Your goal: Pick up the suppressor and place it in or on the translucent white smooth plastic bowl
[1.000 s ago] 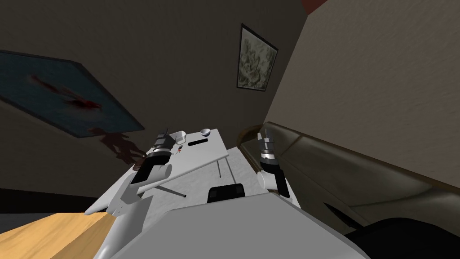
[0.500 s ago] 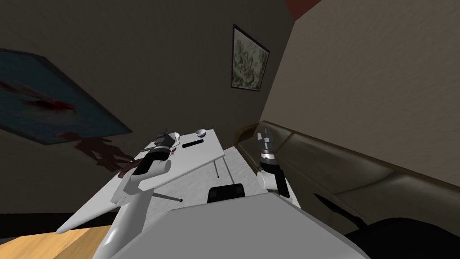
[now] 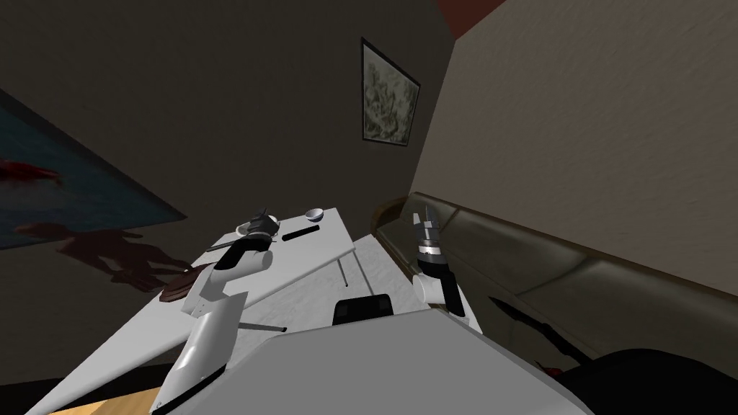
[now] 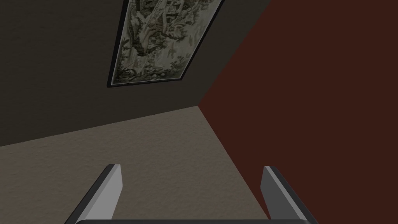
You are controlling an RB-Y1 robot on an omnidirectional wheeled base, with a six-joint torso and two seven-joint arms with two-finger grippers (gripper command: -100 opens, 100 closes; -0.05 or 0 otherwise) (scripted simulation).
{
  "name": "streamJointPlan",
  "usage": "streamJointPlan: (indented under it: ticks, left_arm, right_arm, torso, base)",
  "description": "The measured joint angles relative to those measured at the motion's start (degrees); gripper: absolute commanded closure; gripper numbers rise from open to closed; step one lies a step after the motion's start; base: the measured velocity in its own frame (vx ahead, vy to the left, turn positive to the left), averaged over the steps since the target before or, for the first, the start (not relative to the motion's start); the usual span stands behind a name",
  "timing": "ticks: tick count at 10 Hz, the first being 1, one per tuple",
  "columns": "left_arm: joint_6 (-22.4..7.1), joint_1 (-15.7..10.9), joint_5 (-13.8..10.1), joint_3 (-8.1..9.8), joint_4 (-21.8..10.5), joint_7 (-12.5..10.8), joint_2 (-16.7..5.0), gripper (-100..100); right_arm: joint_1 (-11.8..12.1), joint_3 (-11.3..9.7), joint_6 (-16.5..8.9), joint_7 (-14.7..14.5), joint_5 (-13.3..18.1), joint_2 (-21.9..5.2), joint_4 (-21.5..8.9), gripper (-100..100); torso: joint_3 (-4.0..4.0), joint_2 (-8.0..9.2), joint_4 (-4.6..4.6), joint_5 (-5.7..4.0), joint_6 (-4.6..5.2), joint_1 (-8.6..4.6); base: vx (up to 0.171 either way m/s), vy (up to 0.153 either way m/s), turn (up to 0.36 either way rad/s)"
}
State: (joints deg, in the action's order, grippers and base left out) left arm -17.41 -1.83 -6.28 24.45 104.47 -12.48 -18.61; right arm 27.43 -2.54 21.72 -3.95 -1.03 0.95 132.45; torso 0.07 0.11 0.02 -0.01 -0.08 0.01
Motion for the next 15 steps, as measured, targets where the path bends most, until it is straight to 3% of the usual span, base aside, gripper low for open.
streamJointPlan:
  ticks: [1,3,6,10,13,15]
  left_arm:
    - [-1.0,-1.2,-0.5,0.66,-2.2,-0.4,-0.7,-100]
    - [-3.7,-2.1,-0.6,1.14,-2.7,-0.8,-0.8,-100]
    - [-8.2,-5.4,-1.7,2.79,-7.2,-1.8,-2.3,-100]
    - [-14.4,-8.1,-2.5,4.16,-10.7,-2.5,-3.6,-100]
    - [-19.1,-11.6,-2.8,5.50,-15.8,-3.1,-4.9,-100]
    - [-22.1,-12.3,-2.6,5.86,-16.9,-3.3,-5.0,-100]
  right_arm:
    - [0.0,0.0,0.0,0.0,0.0,0.0,0.0,0]
    - [0.0,0.0,0.0,0.0,0.0,0.0,0.0,0]
    - [0.0,0.0,0.0,0.0,0.0,0.0,0.0,0]
    - [0.0,0.0,0.0,0.0,0.0,0.0,0.0,0]
    - [0.0,0.0,0.0,0.0,0.0,0.0,0.0,0]
    - [0.0,0.0,0.0,0.0,0.0,0.0,0.0,0]
  torso:
    - [-0.01,-0.01,0.00,-0.01,0.06,-0.03]
    - [0.00,-0.01,0.00,0.00,-0.01,0.02]
    - [-0.01,-0.01,0.00,0.00,0.04,0.01]
    - [0.00,0.01,0.00,0.01,-0.01,0.06]
    - [0.00,0.01,0.00,0.02,0.03,0.10]
    - [0.01,0.01,0.00,0.02,-0.04,0.09]
  base:
    - [-0.006,-0.013,-0.123]
    - [-0.003,-0.009,-0.075]
    - [-0.007,-0.007,-0.152]
    - [-0.007,0.002,-0.120]
    - [-0.011,0.015,-0.132]
    - [-0.005,0.010,-0.088]
